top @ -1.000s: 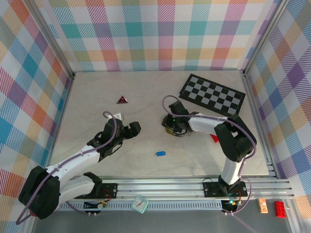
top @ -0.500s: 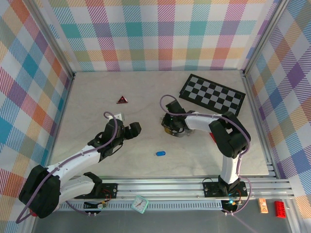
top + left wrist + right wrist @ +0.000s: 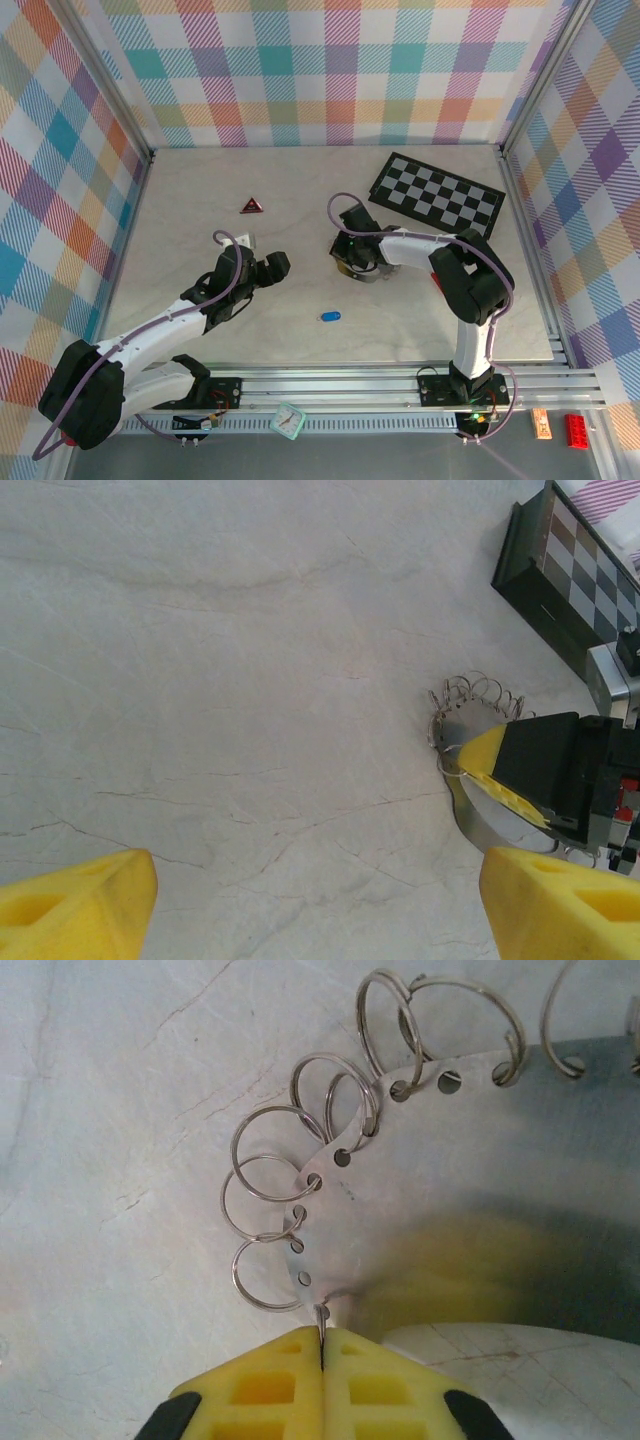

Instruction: Put the keys on the keyring

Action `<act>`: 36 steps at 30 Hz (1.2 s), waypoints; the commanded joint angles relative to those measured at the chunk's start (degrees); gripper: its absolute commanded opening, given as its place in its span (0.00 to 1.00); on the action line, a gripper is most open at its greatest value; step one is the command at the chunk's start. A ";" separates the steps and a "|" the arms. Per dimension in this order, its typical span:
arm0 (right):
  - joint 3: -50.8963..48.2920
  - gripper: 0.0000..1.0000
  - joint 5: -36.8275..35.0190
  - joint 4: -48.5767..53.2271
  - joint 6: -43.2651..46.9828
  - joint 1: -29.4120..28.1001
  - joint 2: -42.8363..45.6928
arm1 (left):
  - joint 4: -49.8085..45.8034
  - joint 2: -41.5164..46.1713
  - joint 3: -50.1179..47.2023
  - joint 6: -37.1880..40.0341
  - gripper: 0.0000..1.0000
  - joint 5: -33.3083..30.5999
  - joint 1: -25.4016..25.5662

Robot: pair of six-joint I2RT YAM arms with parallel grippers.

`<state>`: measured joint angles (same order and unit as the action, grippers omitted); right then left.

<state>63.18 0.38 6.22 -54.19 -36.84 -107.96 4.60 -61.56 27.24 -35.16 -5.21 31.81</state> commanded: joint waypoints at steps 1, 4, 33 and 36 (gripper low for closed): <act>0.97 0.00 -0.66 3.15 1.79 -0.51 0.24 | 0.17 0.26 -0.25 -0.36 0.83 -0.74 0.71; 0.13 0.00 -0.43 4.87 4.43 -0.81 2.13 | -0.29 0.73 -0.13 -0.24 0.83 -1.10 0.80; -1.24 0.00 -0.40 28.61 28.09 -10.16 9.06 | -2.39 -0.17 2.02 2.37 0.83 -4.24 1.85; -0.63 0.00 -0.79 28.76 28.09 -10.27 7.89 | -2.45 -0.23 2.22 2.39 0.82 -4.28 1.94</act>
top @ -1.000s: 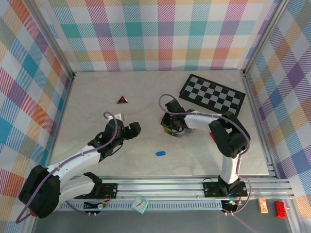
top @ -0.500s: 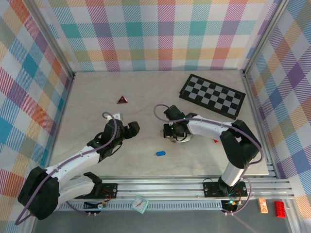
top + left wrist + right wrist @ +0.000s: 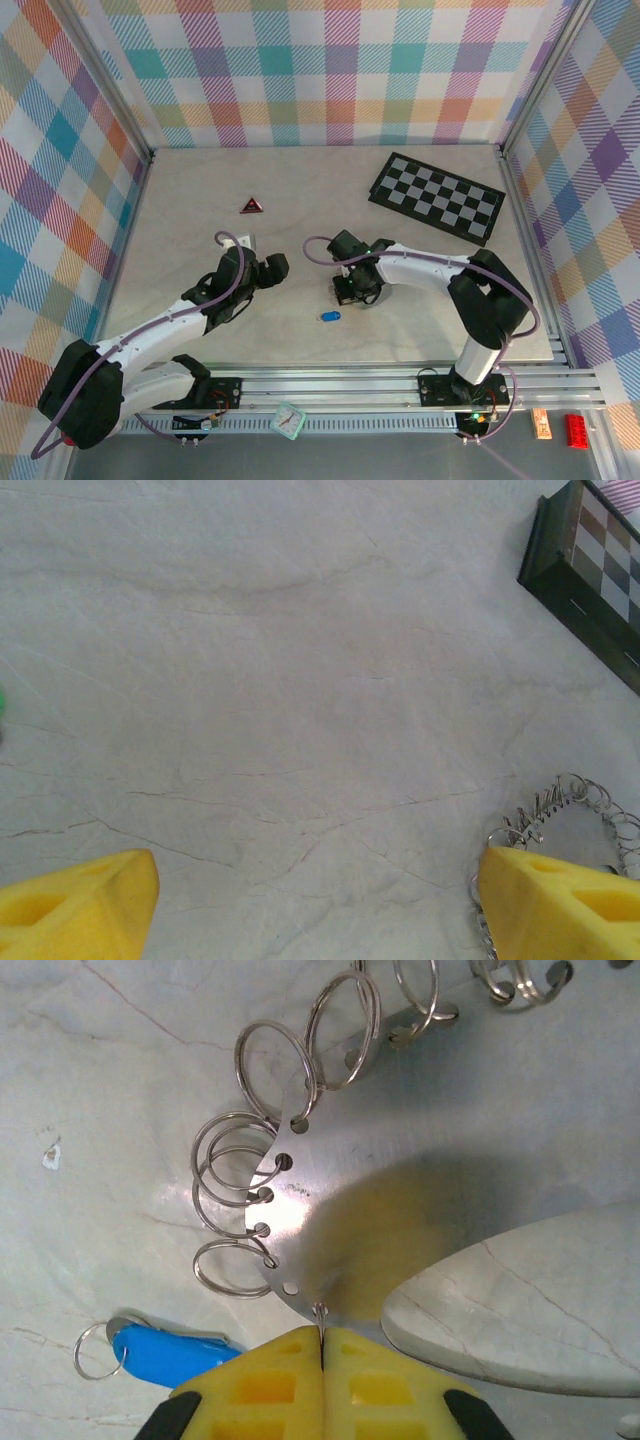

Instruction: Put the keys on the keyring

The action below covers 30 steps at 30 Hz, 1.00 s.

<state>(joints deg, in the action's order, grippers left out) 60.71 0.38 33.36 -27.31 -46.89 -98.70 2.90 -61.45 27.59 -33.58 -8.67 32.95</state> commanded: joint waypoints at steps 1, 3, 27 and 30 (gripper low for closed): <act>2.02 0.00 -0.92 1.71 1.22 -0.22 -1.66 | -0.88 -0.25 1.93 0.89 0.83 -0.94 0.89; 2.27 0.03 -1.00 1.84 1.32 -0.21 -2.01 | -1.16 -0.32 2.09 1.05 0.83 -1.13 0.98; 3.37 0.13 0.66 2.84 1.47 -0.30 -3.94 | -1.93 -0.15 2.46 1.15 0.83 -1.83 1.42; 3.44 0.11 0.76 2.81 1.30 -0.30 -3.97 | -2.21 0.09 2.55 1.16 0.83 -1.94 1.50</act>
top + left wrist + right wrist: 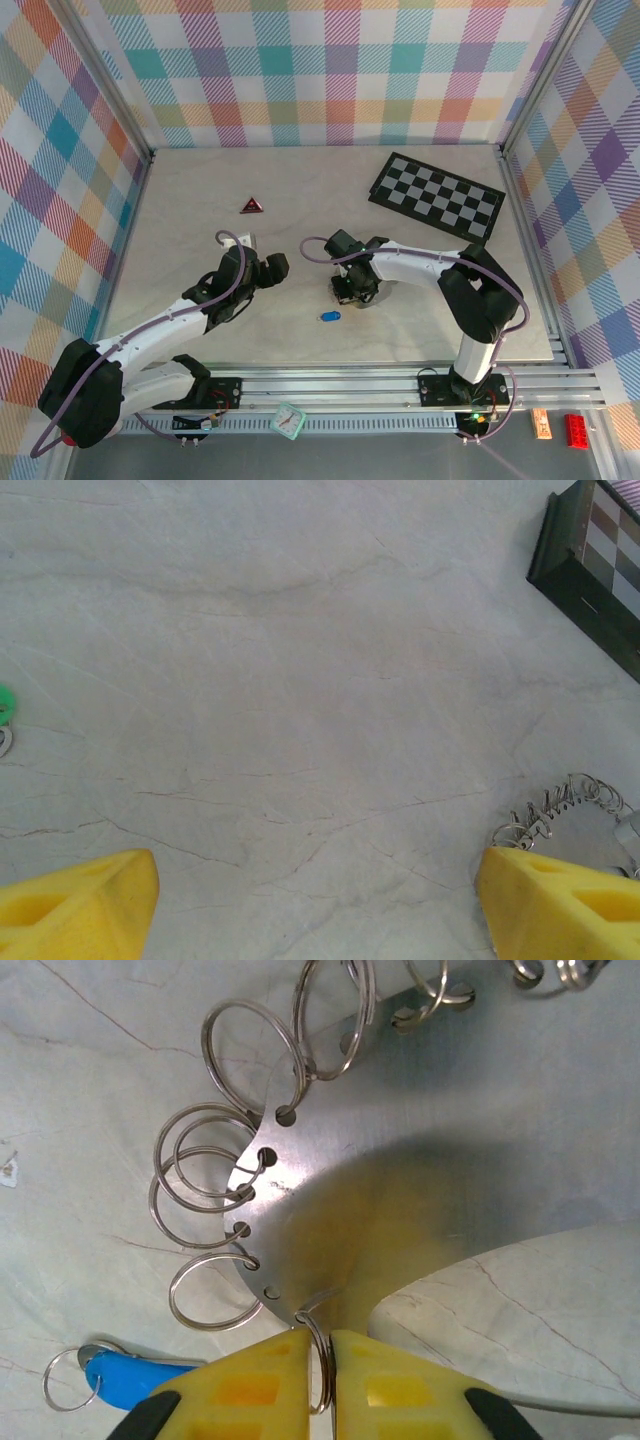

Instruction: Put the keys on the keyring

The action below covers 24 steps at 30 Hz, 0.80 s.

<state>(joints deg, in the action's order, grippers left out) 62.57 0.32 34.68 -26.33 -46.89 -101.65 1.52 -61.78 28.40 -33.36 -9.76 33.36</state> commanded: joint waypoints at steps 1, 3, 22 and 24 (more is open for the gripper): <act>1.59 0.11 0.90 1.45 0.32 -0.30 -0.94 | -0.99 0.48 1.74 0.97 0.83 -0.95 1.09; 1.70 0.10 1.07 1.45 0.32 -0.30 -0.92 | -1.12 0.76 1.66 1.01 0.83 -1.12 1.09; -2.99 0.00 -4.79 -7.14 12.56 -0.30 10.09 | -3.24 4.09 6.09 14.76 0.82 -4.03 1.18; -4.53 0.00 -6.21 -9.70 15.61 -0.08 12.96 | -3.12 4.41 7.50 19.15 0.82 -4.37 1.18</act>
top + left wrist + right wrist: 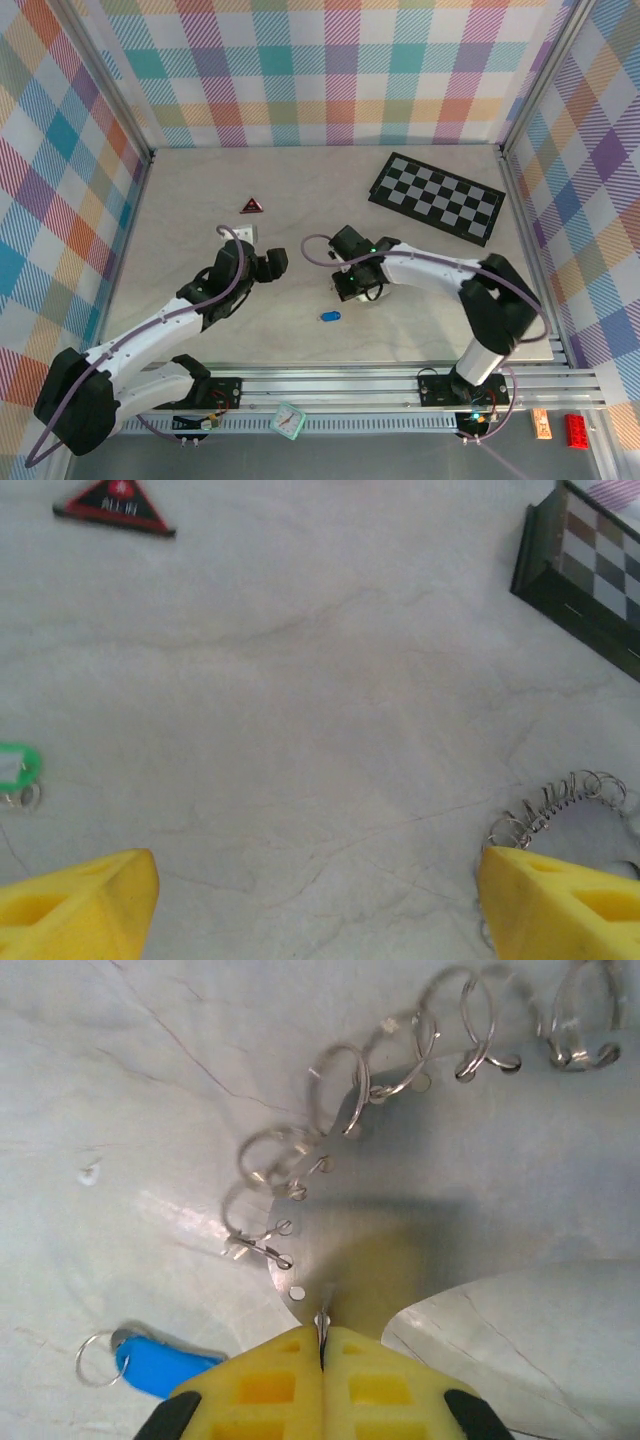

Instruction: Put the keys on the keyring

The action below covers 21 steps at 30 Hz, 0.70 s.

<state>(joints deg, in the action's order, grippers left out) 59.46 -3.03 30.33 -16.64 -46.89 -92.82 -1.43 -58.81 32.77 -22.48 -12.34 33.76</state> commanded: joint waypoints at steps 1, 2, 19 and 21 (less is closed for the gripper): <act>-2.09 0.00 -3.16 -6.75 7.62 0.16 5.45 | 0.08 1.54 3.90 10.63 0.82 -1.80 0.78; -2.76 0.00 -3.17 -8.00 9.00 0.71 6.69 | 0.49 1.46 4.60 13.07 0.81 -1.53 0.74; -8.57 0.00 13.57 -26.01 32.99 13.86 22.50 | 2.30 -10.84 22.47 40.47 0.66 13.77 0.56; -7.64 0.00 15.41 -25.74 35.22 14.86 22.50 | 2.85 -12.76 24.51 42.22 0.64 15.43 0.52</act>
<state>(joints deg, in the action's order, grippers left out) 49.89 7.81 7.38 12.14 -33.26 -70.94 0.16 -69.97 54.19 14.63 -1.39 33.78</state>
